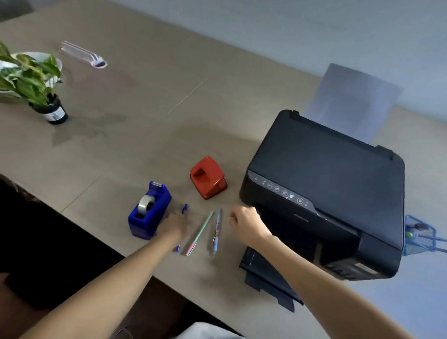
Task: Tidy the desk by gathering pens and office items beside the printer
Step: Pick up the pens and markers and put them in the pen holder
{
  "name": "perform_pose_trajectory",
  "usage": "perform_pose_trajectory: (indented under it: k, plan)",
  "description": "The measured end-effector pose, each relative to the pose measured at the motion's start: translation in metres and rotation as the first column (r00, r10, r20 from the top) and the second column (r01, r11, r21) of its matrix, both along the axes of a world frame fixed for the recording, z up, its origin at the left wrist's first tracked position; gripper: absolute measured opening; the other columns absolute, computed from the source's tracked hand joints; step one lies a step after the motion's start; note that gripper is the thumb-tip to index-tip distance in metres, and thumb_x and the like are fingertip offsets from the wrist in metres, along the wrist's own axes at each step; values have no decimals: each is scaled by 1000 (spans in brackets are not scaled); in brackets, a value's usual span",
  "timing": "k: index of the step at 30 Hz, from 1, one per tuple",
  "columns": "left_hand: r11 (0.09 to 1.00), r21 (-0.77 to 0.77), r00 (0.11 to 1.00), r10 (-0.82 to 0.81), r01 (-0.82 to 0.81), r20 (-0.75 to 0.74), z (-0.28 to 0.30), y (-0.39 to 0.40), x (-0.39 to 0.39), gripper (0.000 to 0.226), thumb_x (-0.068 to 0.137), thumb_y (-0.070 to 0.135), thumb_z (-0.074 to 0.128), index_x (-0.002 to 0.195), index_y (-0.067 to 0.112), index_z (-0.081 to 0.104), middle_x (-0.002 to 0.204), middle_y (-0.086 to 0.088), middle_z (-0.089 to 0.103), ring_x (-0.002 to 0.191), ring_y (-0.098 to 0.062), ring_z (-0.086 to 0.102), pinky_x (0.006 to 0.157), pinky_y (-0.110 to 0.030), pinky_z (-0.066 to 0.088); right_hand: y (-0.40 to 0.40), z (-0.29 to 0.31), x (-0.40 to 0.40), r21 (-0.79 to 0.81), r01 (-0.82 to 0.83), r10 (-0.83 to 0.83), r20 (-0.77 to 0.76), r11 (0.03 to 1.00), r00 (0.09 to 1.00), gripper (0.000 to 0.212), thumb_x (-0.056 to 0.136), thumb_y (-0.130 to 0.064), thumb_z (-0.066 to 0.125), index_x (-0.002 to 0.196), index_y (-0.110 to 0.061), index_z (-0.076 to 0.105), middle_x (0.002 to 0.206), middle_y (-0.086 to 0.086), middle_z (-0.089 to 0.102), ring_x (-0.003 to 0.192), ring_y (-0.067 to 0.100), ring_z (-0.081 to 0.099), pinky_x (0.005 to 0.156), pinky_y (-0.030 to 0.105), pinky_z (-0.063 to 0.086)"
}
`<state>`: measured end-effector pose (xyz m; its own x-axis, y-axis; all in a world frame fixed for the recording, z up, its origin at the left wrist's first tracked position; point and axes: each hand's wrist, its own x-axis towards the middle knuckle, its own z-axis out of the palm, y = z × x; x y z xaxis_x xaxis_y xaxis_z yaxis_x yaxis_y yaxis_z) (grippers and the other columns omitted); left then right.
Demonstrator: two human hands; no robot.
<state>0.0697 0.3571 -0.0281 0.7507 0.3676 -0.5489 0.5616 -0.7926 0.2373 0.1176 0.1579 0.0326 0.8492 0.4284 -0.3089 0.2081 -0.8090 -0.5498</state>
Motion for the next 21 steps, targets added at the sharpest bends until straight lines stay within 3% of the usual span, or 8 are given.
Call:
perform_pose_trajectory:
  k: [2, 4, 6, 9, 12, 15, 18, 21]
  plan:
    - [1000, 7, 1000, 21, -21, -7, -5, 4, 4, 34, 98, 3, 33, 126, 0, 54, 129, -20, 61, 116, -37, 61, 95, -45, 53, 18, -17, -1, -117, 32, -41, -79, 993, 996, 22, 89, -9, 48, 68, -3, 51, 80, 19, 59, 72, 36, 58, 62, 36, 49]
    - [997, -51, 998, 66, -66, 9, -7, 6, 7, 35, 99, 1, 27, 124, -2, 52, 127, -23, 61, 116, -39, 59, 96, -46, 51, 31, -34, -2, -206, 77, -107, -138, 976, 985, 17, 92, -15, 53, 85, -2, 60, 91, 22, 62, 85, 39, 63, 68, 35, 49]
    - [995, -93, 997, 52, -46, 54, -3, 2, 9, 28, 100, 7, 29, 120, 0, 47, 120, -24, 63, 110, -41, 62, 88, -45, 50, 42, -52, -3, -248, 138, -183, -168, 959, 969, 25, 94, -22, 52, 101, 1, 60, 105, 20, 65, 97, 40, 64, 74, 37, 52]
    - [992, -123, 996, -9, 20, 85, -4, -10, 9, 23, 100, 7, 35, 120, 1, 44, 113, -25, 65, 102, -42, 65, 79, -46, 52, 50, -72, -4, -285, 186, -239, -164, 940, 957, 24, 94, -14, 45, 106, 0, 61, 108, 19, 67, 97, 38, 66, 77, 39, 54]
    - [986, -164, 997, -24, 35, 67, -10, -25, 7, 28, 99, 6, 39, 125, -5, 46, 122, -27, 60, 112, -41, 60, 91, -45, 49, 47, -82, 1, -345, 175, -241, -159, 922, 957, 27, 92, -6, 49, 117, 0, 57, 113, 19, 65, 102, 36, 65, 78, 38, 54]
    - [985, -171, 998, -19, 28, 52, -14, -30, 7, 32, 100, -1, 32, 123, -8, 53, 127, -28, 57, 117, -40, 56, 103, -46, 45, 32, -71, 4, -369, 105, -166, -139, 924, 976, 32, 92, -8, 56, 122, 1, 54, 114, 17, 63, 100, 33, 66, 68, 34, 51]
    - [984, -173, 996, 48, -35, 69, -11, -26, 6, 34, 100, 7, 29, 114, 0, 59, 118, -24, 62, 109, -36, 60, 94, -40, 49, 5, -41, -1, -98, 141, -152, -117, 985, 981, 11, 94, -12, 52, 97, -2, 54, 94, 22, 66, 70, 32, 65, 57, 37, 52]
    - [979, -196, 998, -45, 54, 52, 7, -28, 9, 26, 101, 12, 35, 108, 3, 58, 106, -17, 64, 99, -35, 62, 76, -38, 49, -30, -3, -12, 203, 83, -88, 17, 976, 996, 13, 92, -11, 45, 83, -9, 36, 68, 18, 62, 50, 27, 57, 49, 40, 47]
